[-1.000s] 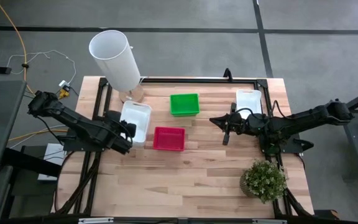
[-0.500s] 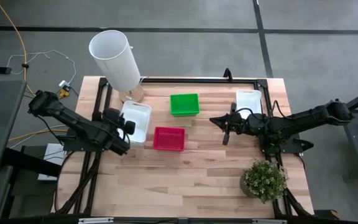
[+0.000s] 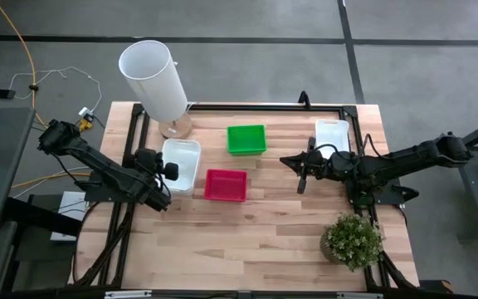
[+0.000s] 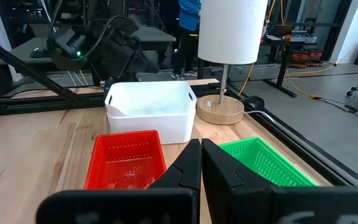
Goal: Stack baskets by color
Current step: Stack the right white bin on the left white bins
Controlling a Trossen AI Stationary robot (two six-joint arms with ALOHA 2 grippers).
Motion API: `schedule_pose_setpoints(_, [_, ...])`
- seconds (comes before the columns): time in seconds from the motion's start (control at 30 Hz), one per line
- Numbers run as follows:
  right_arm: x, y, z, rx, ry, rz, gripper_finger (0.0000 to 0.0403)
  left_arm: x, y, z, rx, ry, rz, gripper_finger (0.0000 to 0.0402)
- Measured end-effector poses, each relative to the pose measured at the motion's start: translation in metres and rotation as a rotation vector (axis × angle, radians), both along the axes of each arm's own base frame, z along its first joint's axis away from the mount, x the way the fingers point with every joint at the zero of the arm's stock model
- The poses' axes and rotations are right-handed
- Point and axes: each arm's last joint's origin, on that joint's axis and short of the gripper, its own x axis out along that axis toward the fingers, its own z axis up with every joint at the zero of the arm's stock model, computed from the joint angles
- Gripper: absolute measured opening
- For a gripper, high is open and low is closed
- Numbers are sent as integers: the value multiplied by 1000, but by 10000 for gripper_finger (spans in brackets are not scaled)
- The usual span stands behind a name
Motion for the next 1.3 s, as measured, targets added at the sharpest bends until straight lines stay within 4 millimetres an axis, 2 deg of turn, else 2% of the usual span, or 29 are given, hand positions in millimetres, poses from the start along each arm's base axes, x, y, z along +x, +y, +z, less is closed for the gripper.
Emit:
schedule_pose_setpoints(0.1, [0,0,0,1,0,0,1,-1,0,-4,-4,3,2,0])
schedule_pose_setpoints(0.17, [0,0,0,0,0,0,1,2,-1,2,11,-12,-18,0])
schedule_pose_setpoints(0.3, [0,0,2,0,-22,-9,1,14,-6,36,115,-8,-172,0])
schedule_pose_setpoints(0.43, [0,0,5,3,-47,-18,1,27,-11,79,203,130,-371,0])
schedule_pose_setpoints(0.6, [0,0,7,6,-77,-17,1,55,-15,116,220,215,-676,0])
schedule_pose_setpoints(0.73, [0,0,9,9,-99,-16,1,86,-8,135,307,142,-1088,0])
schedule_pose_setpoints(0.83, [0,0,9,9,-99,-13,1,100,5,146,421,78,-1217,0])
schedule_pose_setpoints(0.97, [0,0,9,9,-99,-11,1,104,20,151,448,19,-1303,0])
schedule_pose_setpoints(1.07, [0,0,9,17,-101,-10,1,99,25,143,408,18,-1347,0])
schedule_pose_setpoints(1.17, [0,0,9,53,-111,-12,1,84,26,125,407,0,-1328,0])
schedule_pose_setpoints(1.3, [0,0,9,60,-112,2,1,53,27,97,440,-107,-1298,0])
